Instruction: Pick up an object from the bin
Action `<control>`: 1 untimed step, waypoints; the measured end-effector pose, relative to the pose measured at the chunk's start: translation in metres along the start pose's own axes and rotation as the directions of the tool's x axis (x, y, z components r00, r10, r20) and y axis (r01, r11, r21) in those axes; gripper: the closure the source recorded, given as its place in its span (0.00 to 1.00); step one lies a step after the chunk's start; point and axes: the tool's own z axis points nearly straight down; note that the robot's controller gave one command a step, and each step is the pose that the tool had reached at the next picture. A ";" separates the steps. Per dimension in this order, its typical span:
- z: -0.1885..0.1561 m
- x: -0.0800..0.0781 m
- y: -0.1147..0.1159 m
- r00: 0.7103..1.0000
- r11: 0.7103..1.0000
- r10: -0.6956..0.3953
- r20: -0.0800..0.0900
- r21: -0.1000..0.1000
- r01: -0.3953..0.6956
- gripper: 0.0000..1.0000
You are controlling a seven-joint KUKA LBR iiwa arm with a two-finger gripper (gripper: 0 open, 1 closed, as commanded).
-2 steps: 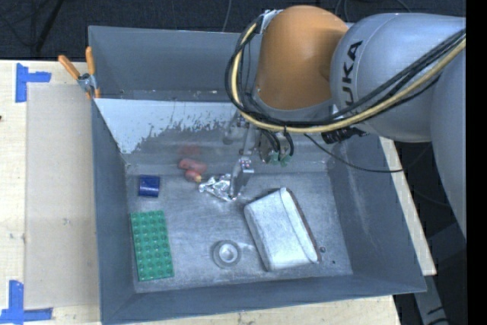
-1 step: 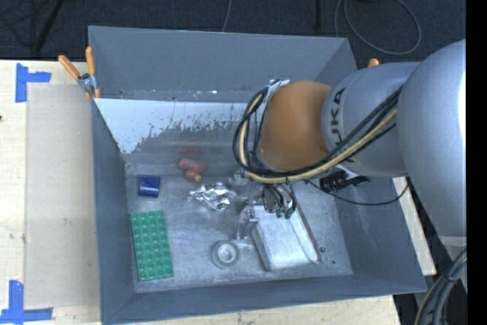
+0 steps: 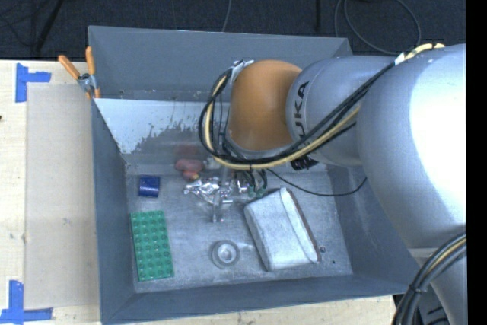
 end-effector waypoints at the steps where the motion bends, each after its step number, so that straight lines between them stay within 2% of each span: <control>1: -0.003 -0.001 0.000 1.000 1.000 0.005 0.008 -0.004 -0.005 1.00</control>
Offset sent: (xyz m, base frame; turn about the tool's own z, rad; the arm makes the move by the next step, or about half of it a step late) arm 0.0000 0.0000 0.0000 0.0000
